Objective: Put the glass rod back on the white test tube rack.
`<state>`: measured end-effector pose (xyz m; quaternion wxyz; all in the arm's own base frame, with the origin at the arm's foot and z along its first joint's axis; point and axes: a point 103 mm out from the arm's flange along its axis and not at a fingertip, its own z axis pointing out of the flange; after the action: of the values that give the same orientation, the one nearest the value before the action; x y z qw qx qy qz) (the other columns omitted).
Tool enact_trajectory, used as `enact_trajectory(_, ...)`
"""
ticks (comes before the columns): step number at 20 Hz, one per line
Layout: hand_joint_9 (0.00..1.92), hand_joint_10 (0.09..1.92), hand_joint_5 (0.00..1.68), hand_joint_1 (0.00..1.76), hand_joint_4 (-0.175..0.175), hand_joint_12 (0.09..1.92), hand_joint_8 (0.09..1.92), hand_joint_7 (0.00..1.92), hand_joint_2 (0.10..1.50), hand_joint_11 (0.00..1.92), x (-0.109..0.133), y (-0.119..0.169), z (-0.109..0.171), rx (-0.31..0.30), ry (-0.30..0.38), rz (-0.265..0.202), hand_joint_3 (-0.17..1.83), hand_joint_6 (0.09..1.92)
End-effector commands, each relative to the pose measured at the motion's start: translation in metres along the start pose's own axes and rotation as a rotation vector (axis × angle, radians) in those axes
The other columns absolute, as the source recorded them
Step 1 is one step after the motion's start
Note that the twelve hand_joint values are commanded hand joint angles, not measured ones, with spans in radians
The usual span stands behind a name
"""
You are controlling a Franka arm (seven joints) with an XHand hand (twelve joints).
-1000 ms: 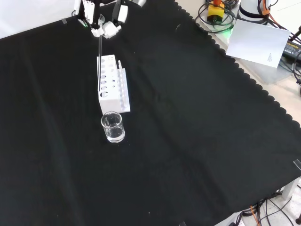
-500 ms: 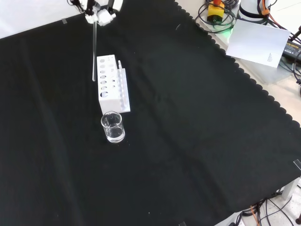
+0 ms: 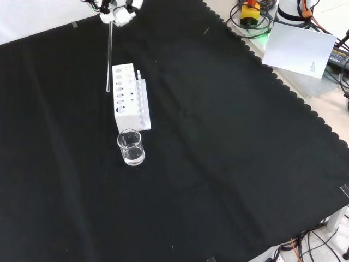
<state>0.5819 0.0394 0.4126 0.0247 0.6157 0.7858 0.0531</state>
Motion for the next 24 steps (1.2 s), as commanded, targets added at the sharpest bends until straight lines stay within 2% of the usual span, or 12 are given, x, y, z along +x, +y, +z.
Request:
enact_trajectory(1,1.64,0.79,1.26,1.33,-0.175,0.89,0.79,1.37,0.60,1.06,-0.031,-0.017,-0.008,0.007,-0.025,0.060,0.75,0.48)
enact_trajectory(2,1.64,0.79,1.26,1.33,-0.175,0.89,0.79,1.37,0.60,1.06,-0.024,-0.009,-0.005,0.029,-0.039,0.062,0.75,0.48)
enact_trajectory(5,1.64,0.79,1.26,1.33,-0.175,0.89,0.79,1.37,0.60,1.06,-0.020,-0.005,-0.004,0.022,-0.035,0.067,0.75,0.48)
enact_trajectory(12,1.64,0.79,1.26,1.33,-0.175,0.89,0.79,1.37,0.60,1.06,-0.020,-0.013,-0.004,0.013,-0.027,0.070,0.75,0.48)
enact_trajectory(15,1.64,0.79,1.26,1.33,-0.175,0.89,0.79,1.37,0.60,1.07,-0.022,-0.029,-0.005,-0.008,-0.020,0.071,0.75,0.48)
enact_trajectory(17,1.64,0.79,1.26,1.33,-0.175,0.89,0.79,1.37,0.60,1.07,-0.018,-0.024,-0.002,0.022,-0.019,0.071,0.74,0.47)
enact_trajectory(24,1.64,0.79,1.26,1.33,-0.175,0.89,0.79,1.37,0.60,1.07,-0.023,-0.039,0.001,0.019,0.000,0.062,0.74,0.47)
